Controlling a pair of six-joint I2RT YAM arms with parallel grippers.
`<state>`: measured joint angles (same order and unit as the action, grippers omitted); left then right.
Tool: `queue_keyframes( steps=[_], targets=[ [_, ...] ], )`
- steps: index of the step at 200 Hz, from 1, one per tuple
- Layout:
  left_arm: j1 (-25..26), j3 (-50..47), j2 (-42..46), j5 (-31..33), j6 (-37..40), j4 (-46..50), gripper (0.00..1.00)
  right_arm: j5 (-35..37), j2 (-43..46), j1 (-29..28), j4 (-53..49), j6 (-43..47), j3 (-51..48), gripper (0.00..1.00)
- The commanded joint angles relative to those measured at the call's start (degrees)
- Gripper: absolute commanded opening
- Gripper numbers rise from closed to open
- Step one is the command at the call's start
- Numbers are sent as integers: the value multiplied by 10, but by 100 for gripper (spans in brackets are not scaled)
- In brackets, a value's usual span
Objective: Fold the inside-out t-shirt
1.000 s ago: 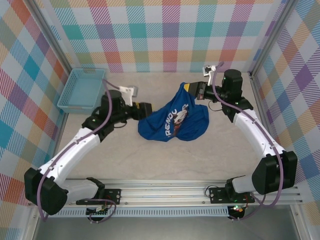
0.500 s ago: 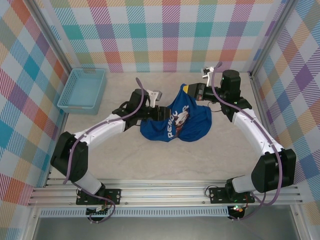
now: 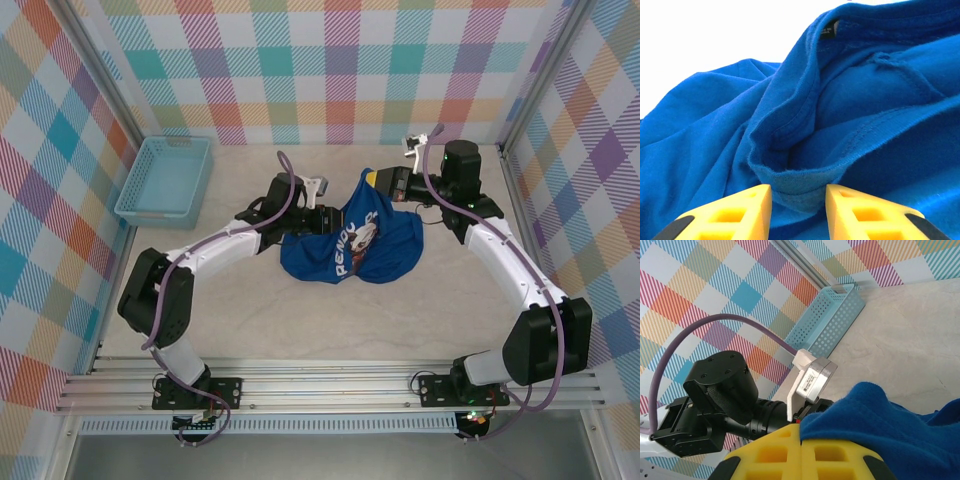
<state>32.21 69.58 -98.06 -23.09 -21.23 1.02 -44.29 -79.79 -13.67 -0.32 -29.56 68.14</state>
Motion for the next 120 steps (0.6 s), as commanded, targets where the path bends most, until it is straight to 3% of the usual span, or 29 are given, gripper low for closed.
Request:
queue_keyframes(
  steps=[1,33,63,80,120],
  targets=[
    [-8,21,-13,-12,-12,-26,36,-19,12,2,10,4,-9,0],
    [-9,38,-39,-45,-26,-45,41,-22,8,2,22,-5,-12,0],
    [-11,53,-46,-66,-29,-55,21,-5,13,4,4,10,-5,0],
    [-22,53,-24,-70,-26,-56,0,0,18,14,-6,15,5,0],
    [-54,20,108,-28,-28,-61,0,59,44,36,-38,25,32,0]
  ],
)
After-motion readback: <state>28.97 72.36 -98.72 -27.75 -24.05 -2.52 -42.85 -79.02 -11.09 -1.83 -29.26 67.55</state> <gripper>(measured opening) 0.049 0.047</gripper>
